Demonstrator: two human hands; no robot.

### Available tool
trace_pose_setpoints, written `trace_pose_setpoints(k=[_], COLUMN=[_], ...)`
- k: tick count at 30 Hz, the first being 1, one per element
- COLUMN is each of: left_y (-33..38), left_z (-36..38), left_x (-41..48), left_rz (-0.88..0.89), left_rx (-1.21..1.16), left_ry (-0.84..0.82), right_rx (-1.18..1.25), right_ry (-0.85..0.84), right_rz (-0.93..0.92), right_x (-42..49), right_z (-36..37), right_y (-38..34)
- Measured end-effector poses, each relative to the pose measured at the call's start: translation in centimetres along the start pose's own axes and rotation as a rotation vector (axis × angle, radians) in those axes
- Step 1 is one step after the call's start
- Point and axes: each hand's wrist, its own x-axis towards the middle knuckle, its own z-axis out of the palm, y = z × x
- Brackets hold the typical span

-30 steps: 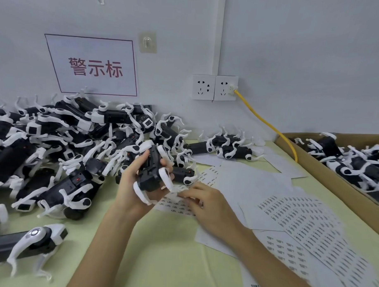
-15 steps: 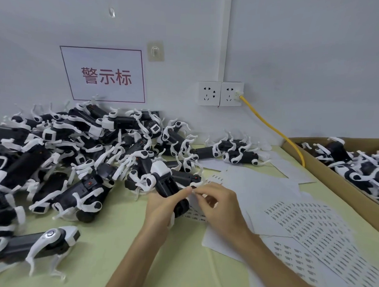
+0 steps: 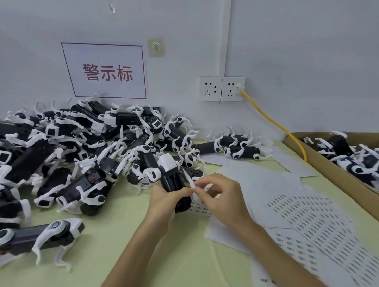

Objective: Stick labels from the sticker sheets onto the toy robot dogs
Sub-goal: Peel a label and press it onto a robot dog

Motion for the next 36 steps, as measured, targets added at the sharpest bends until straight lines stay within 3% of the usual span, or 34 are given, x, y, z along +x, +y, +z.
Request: trace_pose_setpoints(k=[23,27,31,36], left_y=[0.1,-0.1,0.0,1.0], left_z=[-0.1,-0.1,-0.6,-1.7], left_x=[-0.3,0.2,0.4,0.2], left_rz=[0.076,0.052,0.063,0.239], left_rx=[0.134,0.124,0.051,-0.112], left_ry=[-0.046,-0.022,0.104,0.308], right_rx=[0.279,0.284,0.350,0.419], right_ry=[-0.189,-0.101,0.003,0.017], right_rz=[0.418,0.425,0.448,0.445], right_x=[0.5,0.7,0.9,1.0], right_z=[-0.9,-1.1,-1.5,-1.8], right_y=[-0.7,-0.4,-0.2,-0.5])
